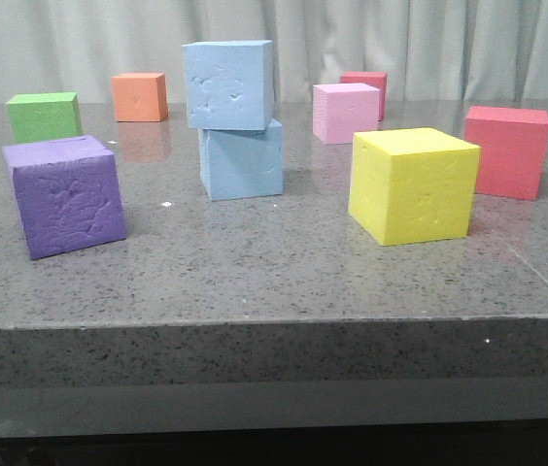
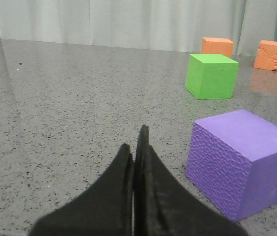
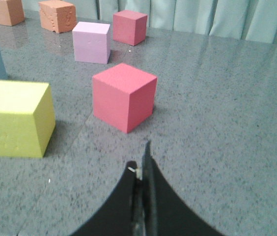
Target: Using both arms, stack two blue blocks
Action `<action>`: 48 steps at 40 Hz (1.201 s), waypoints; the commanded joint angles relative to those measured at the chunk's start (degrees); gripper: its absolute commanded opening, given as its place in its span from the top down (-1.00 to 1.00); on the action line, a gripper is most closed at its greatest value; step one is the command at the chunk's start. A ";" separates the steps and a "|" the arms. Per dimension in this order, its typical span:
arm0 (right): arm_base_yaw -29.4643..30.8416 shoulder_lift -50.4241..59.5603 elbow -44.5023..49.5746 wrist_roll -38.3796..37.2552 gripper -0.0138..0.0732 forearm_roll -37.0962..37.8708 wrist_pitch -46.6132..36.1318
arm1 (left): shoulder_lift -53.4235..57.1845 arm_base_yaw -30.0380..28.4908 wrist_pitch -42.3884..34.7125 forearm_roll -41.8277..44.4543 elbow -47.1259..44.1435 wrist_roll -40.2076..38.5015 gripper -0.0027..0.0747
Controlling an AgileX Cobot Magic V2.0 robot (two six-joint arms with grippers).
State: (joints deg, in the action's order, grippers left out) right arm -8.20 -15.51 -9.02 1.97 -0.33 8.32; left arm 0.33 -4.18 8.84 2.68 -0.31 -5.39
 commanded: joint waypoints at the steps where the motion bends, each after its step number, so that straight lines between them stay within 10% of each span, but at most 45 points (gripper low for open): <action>1: 1.97 4.15 2.45 1.86 0.84 -3.19 -5.06 | 0.94 0.02 -4.69 -0.42 -0.21 -0.11 0.98; 48: 6.47 17.12 10.25 1.86 0.84 -6.44 -0.59 | 0.94 0.02 -4.69 -0.42 -0.21 -0.11 0.98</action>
State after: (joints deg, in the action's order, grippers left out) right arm -2.17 0.56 1.60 3.37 -6.36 12.06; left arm 0.33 -4.18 8.73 2.68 -0.31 -5.39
